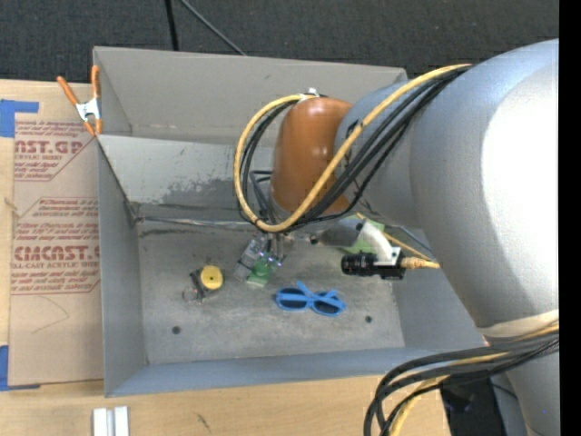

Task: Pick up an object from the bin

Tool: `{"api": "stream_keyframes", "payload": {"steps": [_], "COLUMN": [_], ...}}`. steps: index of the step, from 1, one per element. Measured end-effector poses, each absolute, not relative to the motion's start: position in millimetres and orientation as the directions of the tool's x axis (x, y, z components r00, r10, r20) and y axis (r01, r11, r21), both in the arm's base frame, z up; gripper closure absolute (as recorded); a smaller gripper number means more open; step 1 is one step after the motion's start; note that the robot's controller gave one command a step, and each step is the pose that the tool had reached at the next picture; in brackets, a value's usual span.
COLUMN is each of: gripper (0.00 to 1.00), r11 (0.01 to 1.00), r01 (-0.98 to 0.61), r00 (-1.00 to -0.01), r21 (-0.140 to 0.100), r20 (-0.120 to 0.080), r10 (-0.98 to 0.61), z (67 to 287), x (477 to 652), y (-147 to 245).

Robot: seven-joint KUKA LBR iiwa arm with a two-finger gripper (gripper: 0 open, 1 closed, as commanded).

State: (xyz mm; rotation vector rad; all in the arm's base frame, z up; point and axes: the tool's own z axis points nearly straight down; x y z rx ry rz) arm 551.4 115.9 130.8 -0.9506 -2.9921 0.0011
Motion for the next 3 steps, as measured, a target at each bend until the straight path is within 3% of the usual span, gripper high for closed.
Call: {"api": "stream_keyframes", "payload": {"steps": [1, 2, 3], "gripper": [1.0, 0.0, 0.0], "r11": [0.825, 0.824, 0.684], "r01": [0.566, 0.567, 0.73], "r00": [-0.825, -0.824, -0.684], "r21": [0.008, 0.0, -0.005], "r20": [-0.006, -0.002, 0.003], "r10": [0.566, 0.567, 0.73], "z": [221.0, 215.8, 144.5], "x": [556.5, 555.0, 530.3], "y": [127.9, 126.7, 78.3]}}
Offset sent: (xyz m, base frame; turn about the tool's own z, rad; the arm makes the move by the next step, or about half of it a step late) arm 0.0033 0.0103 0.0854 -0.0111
